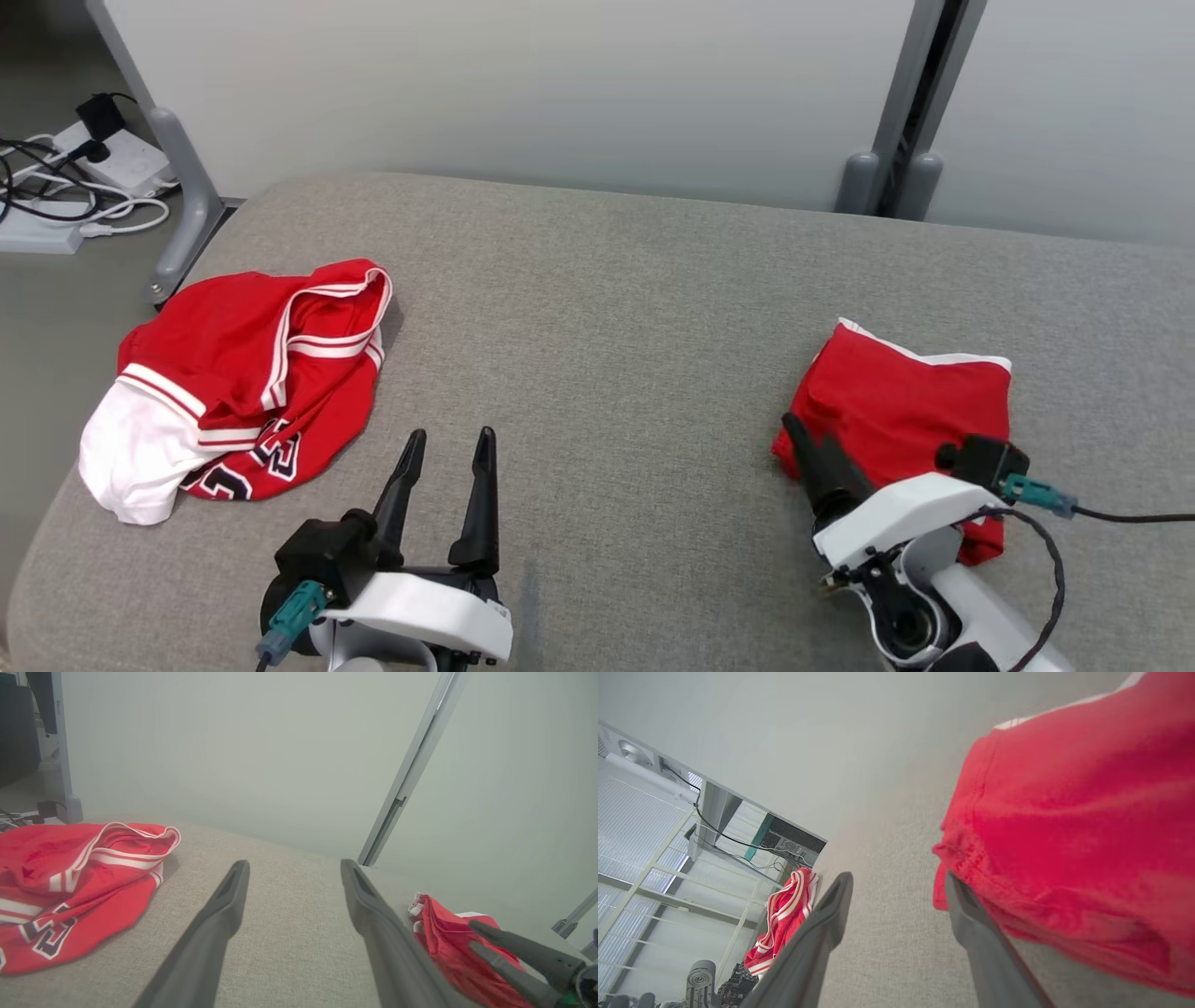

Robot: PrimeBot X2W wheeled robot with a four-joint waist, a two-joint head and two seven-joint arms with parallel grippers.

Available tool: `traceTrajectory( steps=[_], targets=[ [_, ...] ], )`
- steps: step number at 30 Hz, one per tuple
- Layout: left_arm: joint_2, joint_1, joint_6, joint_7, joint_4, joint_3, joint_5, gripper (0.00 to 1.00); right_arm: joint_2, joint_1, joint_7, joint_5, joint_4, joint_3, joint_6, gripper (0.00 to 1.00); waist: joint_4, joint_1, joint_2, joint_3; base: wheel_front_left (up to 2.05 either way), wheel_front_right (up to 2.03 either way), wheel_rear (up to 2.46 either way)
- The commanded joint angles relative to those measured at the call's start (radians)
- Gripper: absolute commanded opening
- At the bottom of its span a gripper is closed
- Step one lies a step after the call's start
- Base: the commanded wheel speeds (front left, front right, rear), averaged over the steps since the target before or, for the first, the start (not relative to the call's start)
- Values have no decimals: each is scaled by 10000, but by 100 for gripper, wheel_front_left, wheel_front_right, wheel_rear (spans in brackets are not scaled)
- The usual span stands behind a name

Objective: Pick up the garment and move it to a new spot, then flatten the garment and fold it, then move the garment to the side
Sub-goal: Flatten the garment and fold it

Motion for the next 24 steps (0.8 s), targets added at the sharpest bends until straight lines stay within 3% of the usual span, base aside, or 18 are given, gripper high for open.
traceTrajectory(
  steps=[1,9,17,24],
  targets=[
    [41,70,46,-42,-70,87,48,100,-234,-91,-182,-216,-164,-59,-3,100,-173,0,0,-47,0,0,0],
    [79,21,-32,-42,-286,445,963,100,-1336,234,-854,-1933,-1813,-655,-3,100,-951,0,0,-8,0,0,0],
    [50,-61,-197,-42,-323,835,1518,100,-2060,869,-1073,-5022,-2933,-2160,-3,100,-1407,0,0,140,0,0,0],
    [39,75,-120,-42,-478,916,1804,100,-1327,1911,-1082,-6773,-3914,-3796,-3,100,-1567,0,0,178,0,0,0]
  ],
)
